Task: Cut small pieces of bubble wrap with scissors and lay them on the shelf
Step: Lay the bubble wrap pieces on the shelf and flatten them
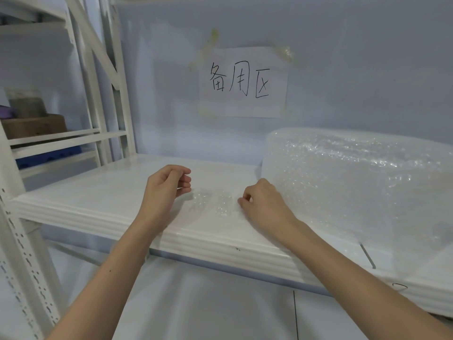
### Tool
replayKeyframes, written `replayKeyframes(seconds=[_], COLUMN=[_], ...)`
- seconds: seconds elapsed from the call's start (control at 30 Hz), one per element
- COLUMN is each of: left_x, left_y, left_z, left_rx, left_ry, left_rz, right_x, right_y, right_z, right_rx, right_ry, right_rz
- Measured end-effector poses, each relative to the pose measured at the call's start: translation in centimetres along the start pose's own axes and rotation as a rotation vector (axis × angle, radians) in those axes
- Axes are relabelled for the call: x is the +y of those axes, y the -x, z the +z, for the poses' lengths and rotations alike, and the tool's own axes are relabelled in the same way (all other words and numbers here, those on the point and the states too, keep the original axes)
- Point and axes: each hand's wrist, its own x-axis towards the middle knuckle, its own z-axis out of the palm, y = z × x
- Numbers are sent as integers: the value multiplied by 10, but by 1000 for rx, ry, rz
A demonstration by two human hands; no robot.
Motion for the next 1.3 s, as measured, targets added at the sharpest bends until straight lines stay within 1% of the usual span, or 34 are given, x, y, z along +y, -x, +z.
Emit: replayKeyframes(seconds=[0.1,0.27,0.47,0.67,0.93,1.2,1.3], left_x=[-1,-3,-3,-3,-1,1,2], left_y=[0,0,1,1,2,5,5], left_z=[-2,-2,-3,-5,-4,-1,0], left_rx=[-1,-10,-30,-33,-30,-33,-40], left_ry=[2,-37,-46,-45,-66,-86,-95], left_rz=[5,8,20,20,17,6,0], right_x=[-1,2,8,8,14,14,14], right_y=[2,5,3,6,7,11,9], right_z=[-2,-9,-17,-23,-25,-27,-25], right_rx=[-7,-69,-94,-123,-81,-179,-220], right_ry=[-7,-71,-140,-127,-137,-171,-132], right_rz=[-11,54,10,-49,-100,-92,-95])
